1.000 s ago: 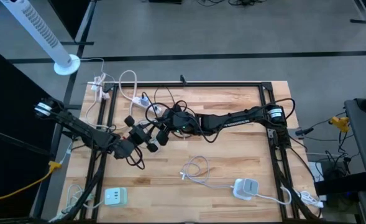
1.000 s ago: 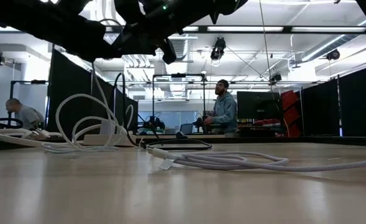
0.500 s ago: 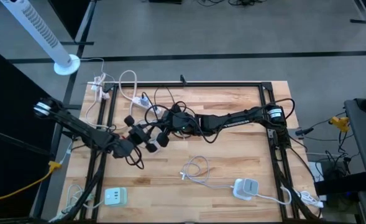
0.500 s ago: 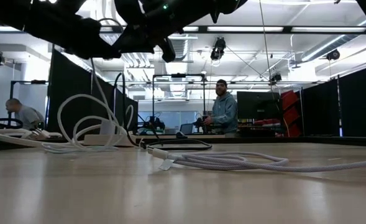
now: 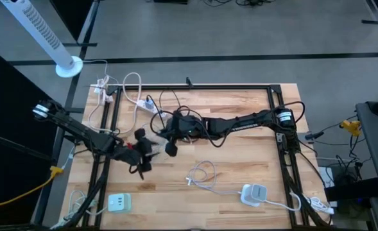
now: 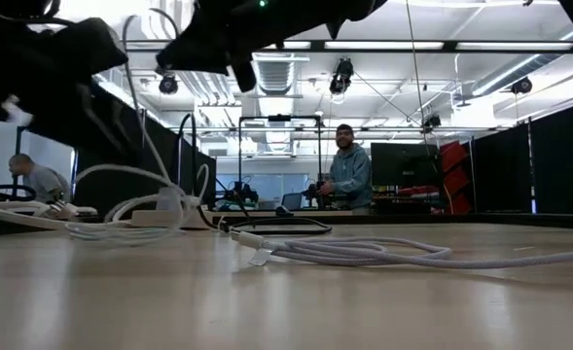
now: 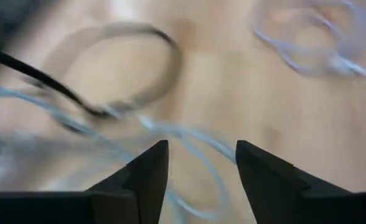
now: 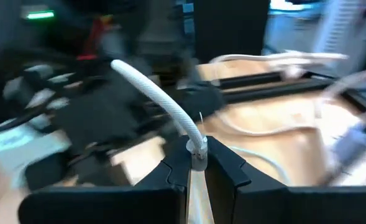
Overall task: Insert USB
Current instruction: Insert the white charger cable into the bottom left white outlet extension
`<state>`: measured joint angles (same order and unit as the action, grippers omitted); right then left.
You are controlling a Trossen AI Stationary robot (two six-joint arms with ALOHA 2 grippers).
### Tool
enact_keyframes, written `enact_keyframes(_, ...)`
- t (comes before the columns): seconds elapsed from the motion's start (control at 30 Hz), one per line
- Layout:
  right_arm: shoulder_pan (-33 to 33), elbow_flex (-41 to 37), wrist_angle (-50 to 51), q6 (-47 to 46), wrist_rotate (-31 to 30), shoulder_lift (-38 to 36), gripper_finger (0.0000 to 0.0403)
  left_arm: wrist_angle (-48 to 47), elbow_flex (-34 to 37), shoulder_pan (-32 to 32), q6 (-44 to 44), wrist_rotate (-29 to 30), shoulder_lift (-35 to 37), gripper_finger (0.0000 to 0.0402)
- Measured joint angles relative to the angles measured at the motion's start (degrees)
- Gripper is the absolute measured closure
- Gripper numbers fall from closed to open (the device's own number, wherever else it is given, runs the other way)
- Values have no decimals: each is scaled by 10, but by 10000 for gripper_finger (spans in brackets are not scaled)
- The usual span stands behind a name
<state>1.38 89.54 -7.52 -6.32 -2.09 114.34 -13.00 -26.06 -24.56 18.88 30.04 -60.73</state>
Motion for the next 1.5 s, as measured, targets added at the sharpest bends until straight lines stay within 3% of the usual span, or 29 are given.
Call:
enact_keyframes(0.17, 14, 0, 25, 27, 22, 0, 386, -92, -46, -2, 28, -135, 6, 231)
enact_keyframes(0.2, 15, 2, 46, 26, 19, -1, 386, -132, -64, -1, 39, -185, 5, 235)
enact_keyframes(0.33, 14, 1, 157, 22, -28, -8, 386, -205, -122, -5, 107, -351, 6, 256)
enact_keyframes(0.53, 18, 1, 272, 34, -71, -10, 386, -366, -189, -29, 254, -500, 2, 290)
enact_keyframes(0.63, 18, 1, 268, 34, -73, -9, 386, -433, -222, -41, 317, -512, 0, 304)
enact_keyframes(0.77, 23, -7, 284, 32, -100, -10, 386, -451, -245, -81, 418, -521, 1, 320)
enact_keyframes(1.1, 45, -23, 349, 58, -130, -23, 386, -441, -260, -314, 702, -507, -20, 338)
enact_keyframes(1.3, 54, -31, 340, 32, -143, -23, 386, -441, -259, -378, 713, -441, -59, 338)
enact_keyframes(1.5, 54, -31, 302, 45, -151, -23, 386, -413, -259, -381, 677, -441, -125, 338)
